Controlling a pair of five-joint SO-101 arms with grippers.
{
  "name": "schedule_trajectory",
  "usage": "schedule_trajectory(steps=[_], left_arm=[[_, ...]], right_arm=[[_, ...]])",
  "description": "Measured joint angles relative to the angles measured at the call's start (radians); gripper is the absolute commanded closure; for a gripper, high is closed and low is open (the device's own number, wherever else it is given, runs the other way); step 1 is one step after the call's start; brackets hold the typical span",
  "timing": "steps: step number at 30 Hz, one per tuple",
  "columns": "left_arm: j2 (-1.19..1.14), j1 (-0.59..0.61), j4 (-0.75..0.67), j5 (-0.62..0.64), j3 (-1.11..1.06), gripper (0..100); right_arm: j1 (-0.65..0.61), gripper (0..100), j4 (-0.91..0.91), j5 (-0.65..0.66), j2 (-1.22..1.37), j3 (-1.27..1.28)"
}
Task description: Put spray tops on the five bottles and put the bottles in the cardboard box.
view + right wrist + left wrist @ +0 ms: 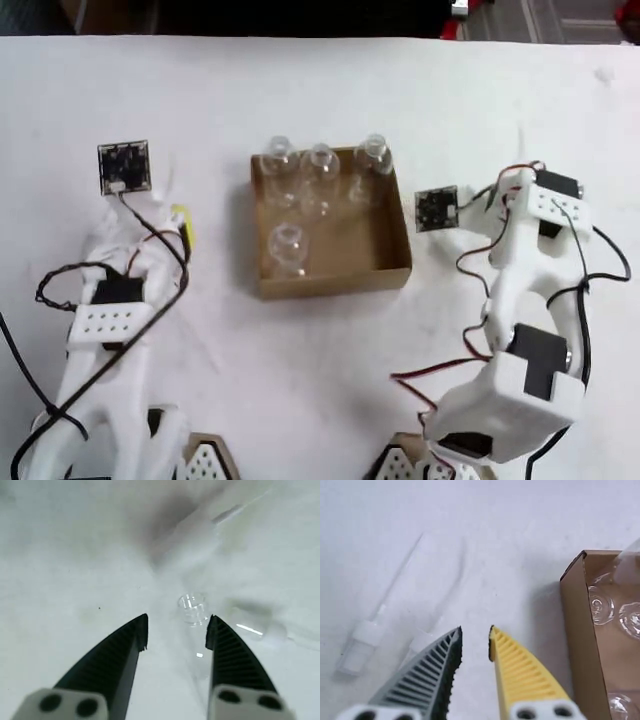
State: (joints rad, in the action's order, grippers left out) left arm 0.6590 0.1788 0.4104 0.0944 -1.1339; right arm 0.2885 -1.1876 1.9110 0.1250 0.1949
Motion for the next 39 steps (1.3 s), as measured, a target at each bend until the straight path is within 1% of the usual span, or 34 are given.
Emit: schedule_trajectory(steps=[5,9,17,39], left_arm=[[0.0,0.0,0.0,0.0,0.0,90],[0.0,0.0,0.0,-0.003,0.0,90],[0.0,0.0,0.0,-0.003,0.0,90],[0.0,0.0,0.0,-0.006,0.0,90]], right_arm=[[0.043,83.2,0.0,0.141,0.043,-0.034],[0.049,83.2,0.003,0.201,0.101,-0.078],[0.051,83.2,0.003,0.209,0.195,-0.158],[0.052,83.3,0.037,0.212,0.209,-0.158]])
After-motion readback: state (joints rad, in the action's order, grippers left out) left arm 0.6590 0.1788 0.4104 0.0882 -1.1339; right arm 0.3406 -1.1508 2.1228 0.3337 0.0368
